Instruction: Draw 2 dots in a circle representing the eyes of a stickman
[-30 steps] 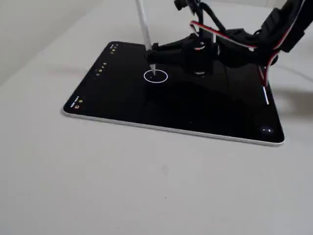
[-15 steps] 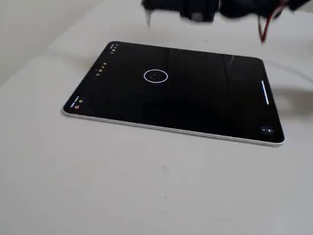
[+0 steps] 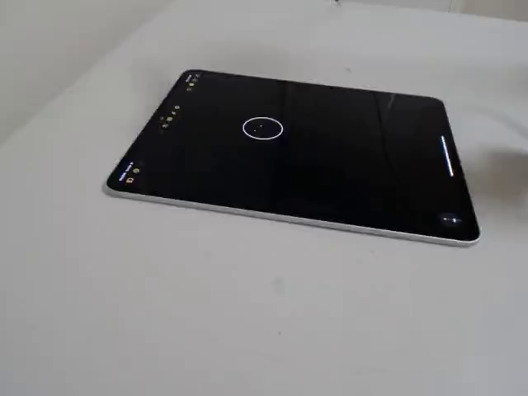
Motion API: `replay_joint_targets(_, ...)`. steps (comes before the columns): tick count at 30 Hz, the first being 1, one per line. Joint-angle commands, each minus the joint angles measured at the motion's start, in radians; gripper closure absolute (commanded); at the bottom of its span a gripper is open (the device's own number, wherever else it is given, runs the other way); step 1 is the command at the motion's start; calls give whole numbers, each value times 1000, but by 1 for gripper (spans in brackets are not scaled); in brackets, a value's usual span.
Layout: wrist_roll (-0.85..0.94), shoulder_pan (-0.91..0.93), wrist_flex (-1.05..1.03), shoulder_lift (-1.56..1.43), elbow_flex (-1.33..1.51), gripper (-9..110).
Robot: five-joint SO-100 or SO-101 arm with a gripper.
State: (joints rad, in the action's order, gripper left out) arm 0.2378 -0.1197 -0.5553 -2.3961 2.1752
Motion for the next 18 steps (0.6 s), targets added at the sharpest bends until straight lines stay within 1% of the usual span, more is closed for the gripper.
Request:
replay_joint_targets(1, -57, -52, -249, -465, 135, 102)
replay_joint_targets(5, -48, -77, -377, -729, 262, 102)
replay_joint_targets(10, -11, -80, -468, -930, 417, 102)
replay_joint_targets(18, 21, -25, -494, -930, 632, 101)
